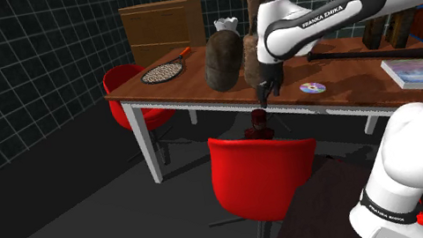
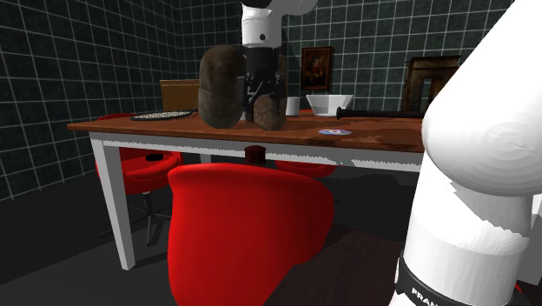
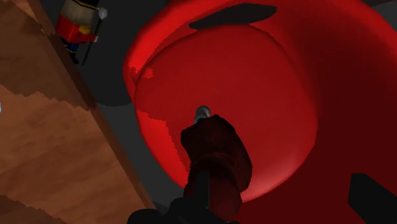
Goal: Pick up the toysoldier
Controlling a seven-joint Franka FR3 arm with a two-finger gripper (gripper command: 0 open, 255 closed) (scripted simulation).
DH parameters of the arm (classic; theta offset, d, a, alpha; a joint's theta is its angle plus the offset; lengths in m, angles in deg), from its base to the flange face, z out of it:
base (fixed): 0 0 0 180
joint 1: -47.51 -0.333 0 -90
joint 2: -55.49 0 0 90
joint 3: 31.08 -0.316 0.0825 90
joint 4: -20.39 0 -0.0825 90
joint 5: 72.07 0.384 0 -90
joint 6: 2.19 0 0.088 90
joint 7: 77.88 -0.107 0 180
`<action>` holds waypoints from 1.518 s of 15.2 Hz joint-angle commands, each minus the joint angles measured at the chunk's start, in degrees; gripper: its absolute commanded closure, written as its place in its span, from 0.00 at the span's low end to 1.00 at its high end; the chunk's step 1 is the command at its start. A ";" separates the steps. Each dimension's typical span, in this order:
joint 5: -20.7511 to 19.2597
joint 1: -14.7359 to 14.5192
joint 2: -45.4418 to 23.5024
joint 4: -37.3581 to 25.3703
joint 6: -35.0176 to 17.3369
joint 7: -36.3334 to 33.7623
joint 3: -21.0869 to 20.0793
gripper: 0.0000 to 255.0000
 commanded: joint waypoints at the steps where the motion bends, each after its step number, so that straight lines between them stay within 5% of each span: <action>1: 0.68 0.15 -4.03 -0.61 -4.20 1.50 1.87 0.00; 7: 5.82 -0.08 -16.53 -3.91 -14.70 7.64 6.94 0.00; 17: 7.22 -0.27 -20.44 -1.34 -21.04 8.77 7.38 0.00; 18: 7.23 -0.28 -20.47 -1.35 -21.06 8.77 7.38 1.00; 23: 7.22 -0.27 -20.45 -1.33 -21.05 8.77 7.39 1.00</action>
